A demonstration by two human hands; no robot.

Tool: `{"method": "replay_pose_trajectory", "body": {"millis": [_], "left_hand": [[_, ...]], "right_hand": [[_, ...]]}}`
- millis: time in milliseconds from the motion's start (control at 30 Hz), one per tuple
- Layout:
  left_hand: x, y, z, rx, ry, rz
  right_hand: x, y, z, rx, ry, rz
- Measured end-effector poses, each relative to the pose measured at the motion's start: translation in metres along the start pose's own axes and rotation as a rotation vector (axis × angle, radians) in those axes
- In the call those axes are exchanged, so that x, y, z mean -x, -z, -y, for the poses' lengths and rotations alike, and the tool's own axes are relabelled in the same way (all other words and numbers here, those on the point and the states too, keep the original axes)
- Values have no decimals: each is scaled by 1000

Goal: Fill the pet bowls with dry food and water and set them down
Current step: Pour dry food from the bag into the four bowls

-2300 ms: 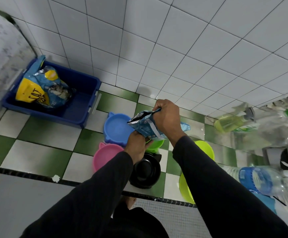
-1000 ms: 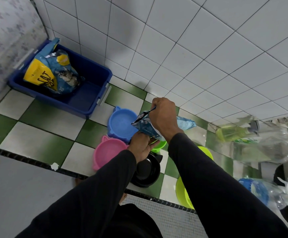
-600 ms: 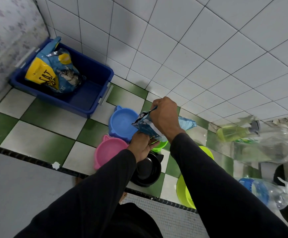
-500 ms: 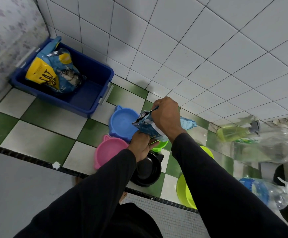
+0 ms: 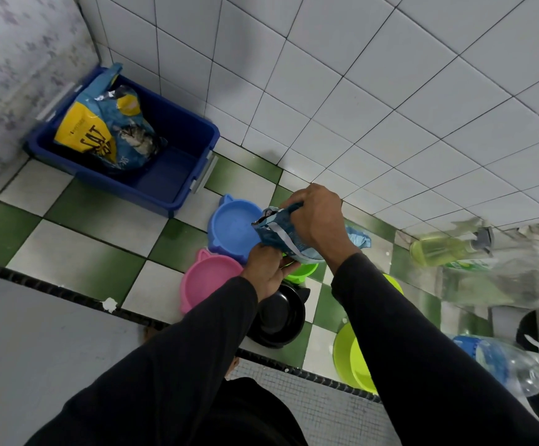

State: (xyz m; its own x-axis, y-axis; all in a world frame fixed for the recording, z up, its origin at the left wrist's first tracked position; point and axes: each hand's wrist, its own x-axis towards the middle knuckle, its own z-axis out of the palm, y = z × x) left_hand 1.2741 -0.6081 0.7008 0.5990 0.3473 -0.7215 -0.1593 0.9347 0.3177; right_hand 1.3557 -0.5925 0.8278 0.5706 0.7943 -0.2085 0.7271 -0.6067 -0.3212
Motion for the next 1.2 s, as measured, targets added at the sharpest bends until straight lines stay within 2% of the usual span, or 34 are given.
{"method": "replay_pose_trajectory", "body": {"millis": [533,700,1200], "left_hand": [[6,-4,-4,39,21,-59],[8,-4,-4,57,21,-44],[18,-7,-4,108,69,15]], "right_hand": [[-7,-3,2,107,38,14],[-8,-5,6,136,80,36],[-14,-11,10,184,52,55]]}}
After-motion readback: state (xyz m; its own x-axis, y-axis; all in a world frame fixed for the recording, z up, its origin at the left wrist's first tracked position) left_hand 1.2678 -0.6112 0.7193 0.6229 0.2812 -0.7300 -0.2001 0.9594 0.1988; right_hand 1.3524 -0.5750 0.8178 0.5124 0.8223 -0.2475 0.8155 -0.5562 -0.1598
